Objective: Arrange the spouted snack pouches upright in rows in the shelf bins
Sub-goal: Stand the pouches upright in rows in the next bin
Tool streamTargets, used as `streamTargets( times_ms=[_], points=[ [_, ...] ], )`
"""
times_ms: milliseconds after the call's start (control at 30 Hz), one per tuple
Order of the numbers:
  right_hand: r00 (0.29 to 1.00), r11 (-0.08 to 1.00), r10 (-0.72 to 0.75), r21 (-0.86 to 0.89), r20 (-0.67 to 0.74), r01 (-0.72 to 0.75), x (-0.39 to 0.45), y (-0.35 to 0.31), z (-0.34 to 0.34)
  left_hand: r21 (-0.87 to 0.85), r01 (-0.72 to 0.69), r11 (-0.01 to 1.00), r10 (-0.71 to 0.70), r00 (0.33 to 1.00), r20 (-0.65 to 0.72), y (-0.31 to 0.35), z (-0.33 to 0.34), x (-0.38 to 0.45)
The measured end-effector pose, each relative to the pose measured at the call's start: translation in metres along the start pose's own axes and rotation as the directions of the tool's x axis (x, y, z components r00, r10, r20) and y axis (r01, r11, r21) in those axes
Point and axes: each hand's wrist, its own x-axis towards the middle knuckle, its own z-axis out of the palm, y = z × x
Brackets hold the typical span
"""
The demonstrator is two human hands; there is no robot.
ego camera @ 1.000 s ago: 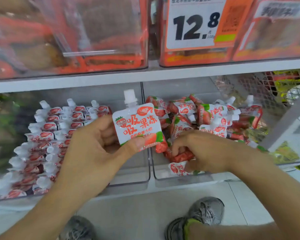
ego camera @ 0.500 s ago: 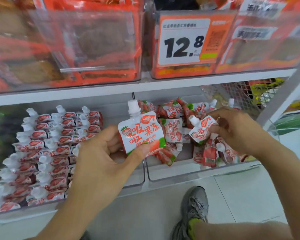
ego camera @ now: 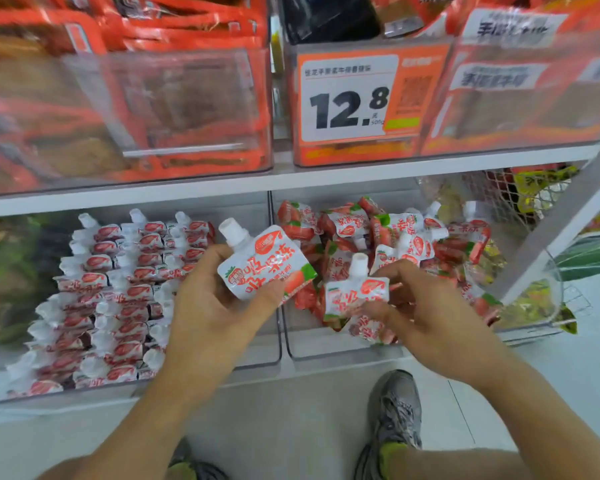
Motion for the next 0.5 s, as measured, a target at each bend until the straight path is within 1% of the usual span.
streamTargets(
  times_ms=[33, 67, 133, 167, 200, 233, 300, 333, 367, 433, 467, 500],
  points=[
    [0.99, 1.0, 0.01, -0.026, 0.14, -0.007, 0.002, 0.0, 0.007, -0.015, -0.011, 1.0, 0.011, 1.0, 0.001, 0.002, 0.001, 0.0],
    [0.96, 0.999, 0.018, -0.05, 0.278, -0.005, 0.006, 0.0, 0.013, -0.02, -0.034, 0.999, 0.034, 0.999, 0.011, 0.002, 0.003, 0.002],
    [0.858, 0.998, 0.054, -0.056, 0.511, -0.03, 0.013, 0.003, 0.016, -0.006, -0.074, 0.997, 0.074, 0.997, 0.023, 0.003, 0.009, 0.004],
    [0.812, 0.996, 0.086, -0.063, 0.577, -0.061, 0.017, 0.003, 0.016, 0.005, -0.093, 0.996, 0.093, 0.995, 0.025, 0.004, 0.01, 0.006],
    [0.786, 0.994, 0.106, -0.079, 0.609, -0.073, 0.021, 0.001, 0.016, 0.024, -0.117, 0.993, 0.116, 0.993, 0.032, 0.003, 0.011, 0.008],
    [0.794, 0.993, 0.11, -0.106, 0.598, -0.057, 0.024, 0.001, 0.017, 0.053, -0.142, 0.989, 0.139, 0.989, 0.045, 0.002, 0.011, 0.009],
    [0.849, 0.981, 0.084, -0.192, 0.521, 0.021, 0.029, -0.003, 0.022, 0.101, -0.182, 0.978, 0.175, 0.982, 0.076, 0.0, 0.01, 0.008],
    [0.857, 0.975, 0.069, -0.216, 0.51, 0.051, 0.03, -0.004, 0.025, 0.113, -0.197, 0.974, 0.187, 0.978, 0.09, -0.001, 0.01, 0.007],
    [0.85, 0.973, 0.065, -0.222, 0.523, 0.063, 0.031, -0.004, 0.025, 0.128, -0.209, 0.969, 0.197, 0.975, 0.101, -0.002, 0.009, 0.007],
    [0.815, 0.981, 0.063, -0.184, 0.576, 0.054, 0.032, -0.003, 0.018, 0.161, -0.221, 0.962, 0.201, 0.971, 0.13, -0.003, 0.008, 0.008],
    [0.816, 0.988, 0.052, -0.147, 0.575, 0.041, 0.032, -0.004, 0.012, 0.169, -0.217, 0.961, 0.19, 0.968, 0.163, -0.003, 0.008, 0.01],
    [0.85, 0.997, 0.031, -0.076, 0.526, 0.011, 0.033, -0.004, 0.007, 0.188, -0.22, 0.957, 0.18, 0.961, 0.208, -0.004, 0.009, 0.014]
  ],
)
